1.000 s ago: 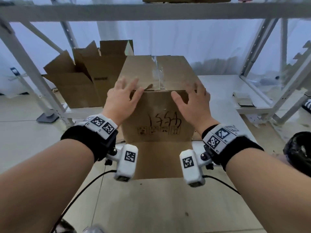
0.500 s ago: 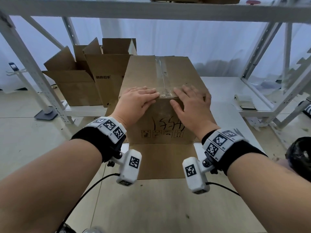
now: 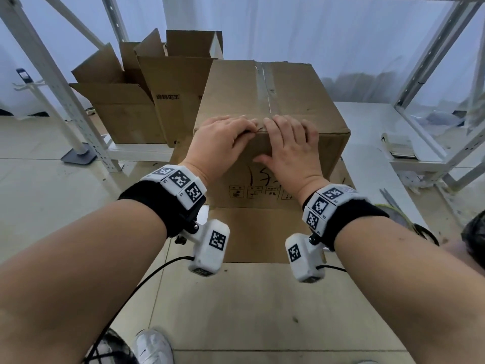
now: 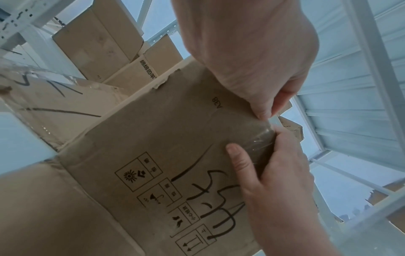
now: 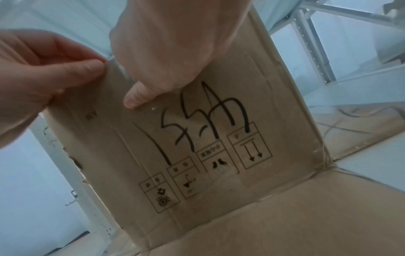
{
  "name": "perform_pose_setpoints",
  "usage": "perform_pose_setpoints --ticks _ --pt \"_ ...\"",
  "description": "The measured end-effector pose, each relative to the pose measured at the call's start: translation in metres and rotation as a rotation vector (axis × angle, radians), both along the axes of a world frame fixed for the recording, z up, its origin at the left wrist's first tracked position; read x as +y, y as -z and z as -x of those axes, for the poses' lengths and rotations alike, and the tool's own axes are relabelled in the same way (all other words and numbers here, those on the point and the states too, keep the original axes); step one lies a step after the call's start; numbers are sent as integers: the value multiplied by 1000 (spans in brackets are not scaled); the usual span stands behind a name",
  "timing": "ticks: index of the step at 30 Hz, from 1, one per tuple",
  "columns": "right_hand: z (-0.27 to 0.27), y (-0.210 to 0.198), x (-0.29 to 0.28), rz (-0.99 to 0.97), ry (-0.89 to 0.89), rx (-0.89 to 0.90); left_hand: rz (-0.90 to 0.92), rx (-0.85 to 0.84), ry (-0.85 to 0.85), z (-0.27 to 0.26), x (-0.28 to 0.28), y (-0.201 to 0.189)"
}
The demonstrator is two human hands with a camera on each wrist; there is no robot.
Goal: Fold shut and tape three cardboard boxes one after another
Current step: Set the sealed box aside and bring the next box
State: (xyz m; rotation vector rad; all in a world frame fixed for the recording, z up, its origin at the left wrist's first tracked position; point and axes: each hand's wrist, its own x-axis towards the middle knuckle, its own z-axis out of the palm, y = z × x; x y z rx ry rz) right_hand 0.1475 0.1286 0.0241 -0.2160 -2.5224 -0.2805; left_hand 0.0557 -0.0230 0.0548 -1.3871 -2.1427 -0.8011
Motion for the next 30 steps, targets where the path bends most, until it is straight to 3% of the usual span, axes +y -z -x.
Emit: perform_pose_setpoints --ticks 4,10,16,18,20,23,25,27,30 --pt "-3 6 3 -52 -12 -45 37 22 -47 -5 1 1" --pt "-4 -35 2 3 -25 -131 85 55 -30 -4 3 4" --pt "-8 -3 -6 28 81 -157 99 50 22 -3 -4 -2" --pt "-10 -12 -5 89 28 -119 83 -57 -12 -5 -8 -8" --pt "-13 -30 1 165 -6 -38 70 -157 -194 -4 -14 -15" --pt "-18 -55 18 380 190 97 -1 -504 -405 5 -21 -25" --pt "-24 -63 34 675 365 60 -163 -863 -389 8 -23 -31" --pt "-29 -65 42 1000 320 18 -217 -1134 -382 7 -23 -32" --pt "-34 -68 37 1088 197 28 -275 -1228 -396 6 -25 -28"
